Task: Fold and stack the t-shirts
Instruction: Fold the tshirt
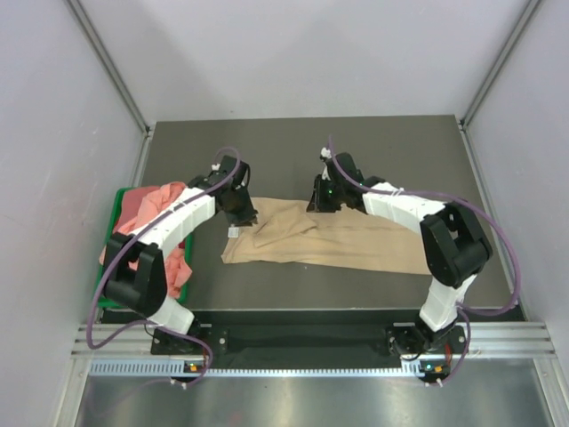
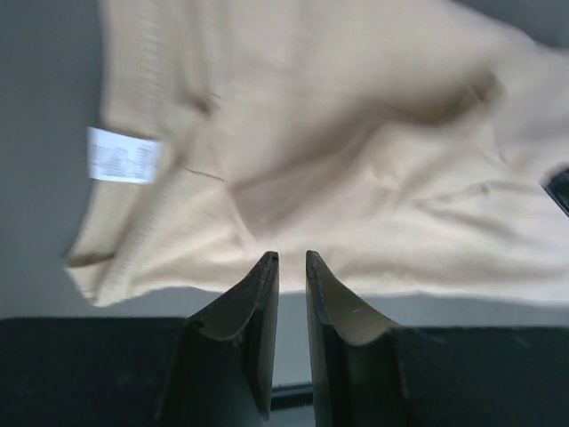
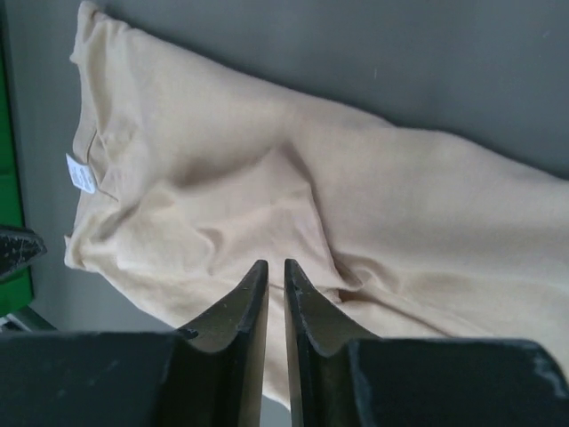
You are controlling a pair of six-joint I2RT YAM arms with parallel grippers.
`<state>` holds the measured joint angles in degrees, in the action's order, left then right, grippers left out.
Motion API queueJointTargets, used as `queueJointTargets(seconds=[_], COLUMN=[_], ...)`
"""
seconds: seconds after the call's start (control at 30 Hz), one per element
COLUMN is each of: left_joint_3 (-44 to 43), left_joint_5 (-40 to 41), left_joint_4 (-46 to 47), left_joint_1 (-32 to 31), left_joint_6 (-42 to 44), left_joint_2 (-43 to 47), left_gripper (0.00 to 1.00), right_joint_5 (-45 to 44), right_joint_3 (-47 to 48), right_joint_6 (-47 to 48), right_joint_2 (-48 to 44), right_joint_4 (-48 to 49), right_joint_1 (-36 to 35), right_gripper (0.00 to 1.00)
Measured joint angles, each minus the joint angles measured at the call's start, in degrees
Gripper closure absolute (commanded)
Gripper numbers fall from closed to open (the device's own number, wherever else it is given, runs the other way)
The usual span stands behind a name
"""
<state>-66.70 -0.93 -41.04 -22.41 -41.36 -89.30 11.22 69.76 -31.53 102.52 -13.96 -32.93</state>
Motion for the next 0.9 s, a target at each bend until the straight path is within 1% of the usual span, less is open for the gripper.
queueJointTargets(seconds=[0.17,0.3,0.4,0.53,0.63,0.9], left_joint_3=[3.5,4.6,3.9,2.1,2.2,1.9], left_joint_5=[-8.5,-11.7,-10.7,-5.6,-3.1,0.2], left_joint_4=[4.6,6.8,7.4,6.5,5.9,4.5], left_joint_1=[-2.4,-2.6,-2.6,-2.6,-2.5,-2.8], left_joint_6=[1.6,2.4,2.9,3.0,2.4,0.6], left_joint_2=[2.4,1.5,-1.8,-8.9,-12.5,-12.3], left_gripper=[0.77,0.78,0.78,0.8,0.81,0.79], right_joint_5=[1.0,1.7,1.7,0.4,-0.6,-2.2], right_joint_3=[-3.3,-3.7,-3.7,-4.4,-6.2,-7.2], right_joint_6=[-0.5,-0.9,-1.0,-0.9,-0.3,1.6], right_joint_2=[-1.4,-1.2,-0.6,1.5,3.6,4.0], right_joint_4=[1.3,2.1,3.4,5.1,5.8,6.8], right_joint_1=[-0.7,-1.4,-1.7,-1.8,-1.8,-1.9], right_gripper=[0.9,0.9,0.89,0.89,0.89,0.88])
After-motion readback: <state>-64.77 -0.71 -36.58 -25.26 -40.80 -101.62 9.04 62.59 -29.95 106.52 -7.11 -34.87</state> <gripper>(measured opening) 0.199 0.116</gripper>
